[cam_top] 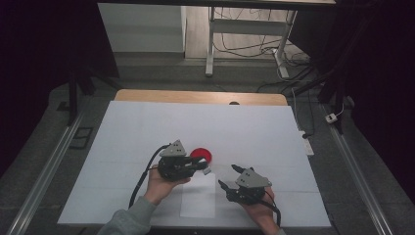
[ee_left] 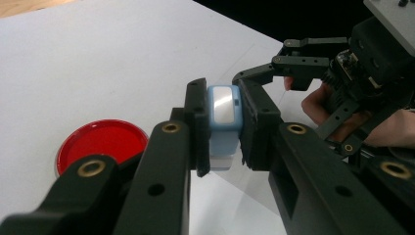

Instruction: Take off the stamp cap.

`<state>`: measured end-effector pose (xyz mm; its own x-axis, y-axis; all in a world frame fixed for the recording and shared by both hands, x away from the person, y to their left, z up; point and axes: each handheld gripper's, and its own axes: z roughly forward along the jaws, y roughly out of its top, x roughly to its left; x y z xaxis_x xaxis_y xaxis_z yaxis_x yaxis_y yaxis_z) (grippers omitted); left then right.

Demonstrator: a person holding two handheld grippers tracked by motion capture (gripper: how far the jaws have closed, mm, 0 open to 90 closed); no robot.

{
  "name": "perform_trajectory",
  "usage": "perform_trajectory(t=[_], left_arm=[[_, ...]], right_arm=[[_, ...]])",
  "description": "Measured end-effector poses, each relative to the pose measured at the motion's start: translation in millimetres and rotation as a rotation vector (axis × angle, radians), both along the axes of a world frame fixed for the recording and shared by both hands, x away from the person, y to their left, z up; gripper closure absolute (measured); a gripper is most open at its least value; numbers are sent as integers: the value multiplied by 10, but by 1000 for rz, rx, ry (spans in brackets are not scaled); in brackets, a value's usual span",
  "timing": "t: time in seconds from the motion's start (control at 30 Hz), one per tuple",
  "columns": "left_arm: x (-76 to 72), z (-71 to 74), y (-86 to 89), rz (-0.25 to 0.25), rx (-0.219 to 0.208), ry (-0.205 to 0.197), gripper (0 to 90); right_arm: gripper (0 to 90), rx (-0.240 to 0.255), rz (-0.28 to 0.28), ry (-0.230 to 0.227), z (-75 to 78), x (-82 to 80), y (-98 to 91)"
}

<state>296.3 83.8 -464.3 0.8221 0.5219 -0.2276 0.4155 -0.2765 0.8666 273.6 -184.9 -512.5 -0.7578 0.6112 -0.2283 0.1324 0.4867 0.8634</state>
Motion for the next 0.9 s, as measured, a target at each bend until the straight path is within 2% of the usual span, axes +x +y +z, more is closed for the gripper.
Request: perform_trajectory(t=[0.43,0.9], left_arm=[[-5,-13,-31,-1,5,-4,755],[-17,-49,-84,3,8,-8,755]], right_arm=[[307,1,22,3,-13,-11,94],[309,9,46,25,-38,-10,211]])
